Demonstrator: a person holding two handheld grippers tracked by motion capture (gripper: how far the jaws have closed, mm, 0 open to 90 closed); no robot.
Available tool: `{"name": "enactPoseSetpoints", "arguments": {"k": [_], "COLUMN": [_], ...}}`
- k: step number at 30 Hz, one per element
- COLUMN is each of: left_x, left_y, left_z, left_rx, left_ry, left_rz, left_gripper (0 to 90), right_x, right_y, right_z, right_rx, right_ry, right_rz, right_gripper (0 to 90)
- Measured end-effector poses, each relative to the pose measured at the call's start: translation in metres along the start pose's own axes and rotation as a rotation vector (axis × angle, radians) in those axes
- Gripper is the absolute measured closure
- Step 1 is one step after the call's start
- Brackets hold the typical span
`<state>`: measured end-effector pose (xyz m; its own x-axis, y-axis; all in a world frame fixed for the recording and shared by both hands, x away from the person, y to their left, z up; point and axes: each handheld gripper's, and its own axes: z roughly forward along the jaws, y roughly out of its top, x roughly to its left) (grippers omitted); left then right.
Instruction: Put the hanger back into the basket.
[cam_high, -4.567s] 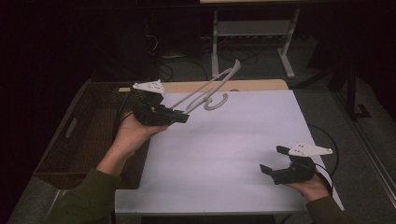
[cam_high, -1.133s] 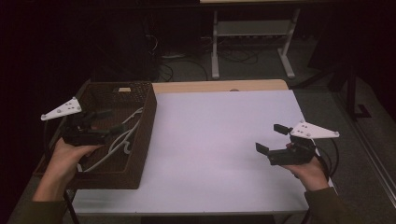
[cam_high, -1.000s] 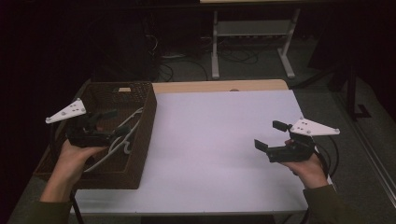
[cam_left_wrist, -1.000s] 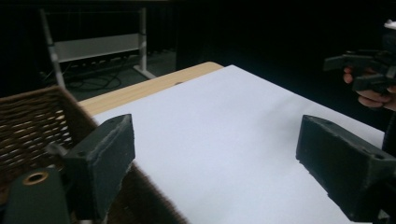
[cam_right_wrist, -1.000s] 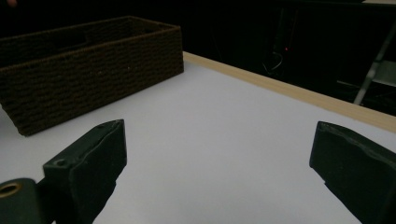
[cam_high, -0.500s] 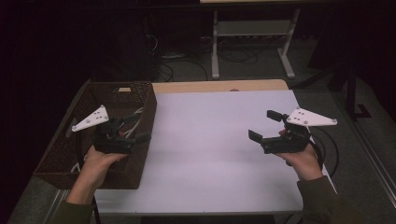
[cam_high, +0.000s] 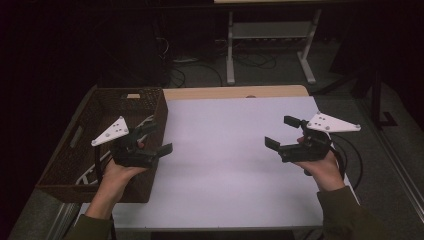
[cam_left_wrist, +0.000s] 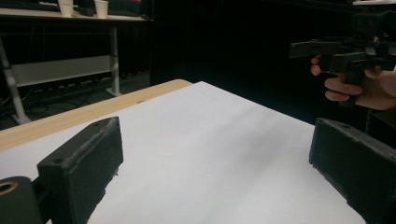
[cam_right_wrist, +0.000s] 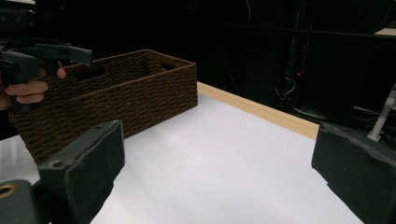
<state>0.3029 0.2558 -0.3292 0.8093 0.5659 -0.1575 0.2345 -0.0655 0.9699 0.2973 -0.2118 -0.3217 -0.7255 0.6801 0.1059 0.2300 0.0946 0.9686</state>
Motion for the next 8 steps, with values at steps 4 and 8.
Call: {"name": "enactPoseSetpoints", "arguments": {"k": [4, 8], "left_x": [0.0001, -0.0008], "left_y": [-0.0002, -0.0001], "left_z": [0.0001, 0.0004], "left_rx": [0.0, -0.002], "left_ry": [-0.006, -0.01], "left_rz": [-0.003, -0.001], "left_gripper": [2.6, 2.6], "right_x": [-0.0002, 0.0002], "right_y": [-0.0001, 0.0], "right_z": [0.0008, 0.0011], "right_rx": [0.0, -0.002], "right_ry": [0.0, 0.0], "right_rz": [-0.001, 0.0], "right_gripper": [1.9, 2.0]}}
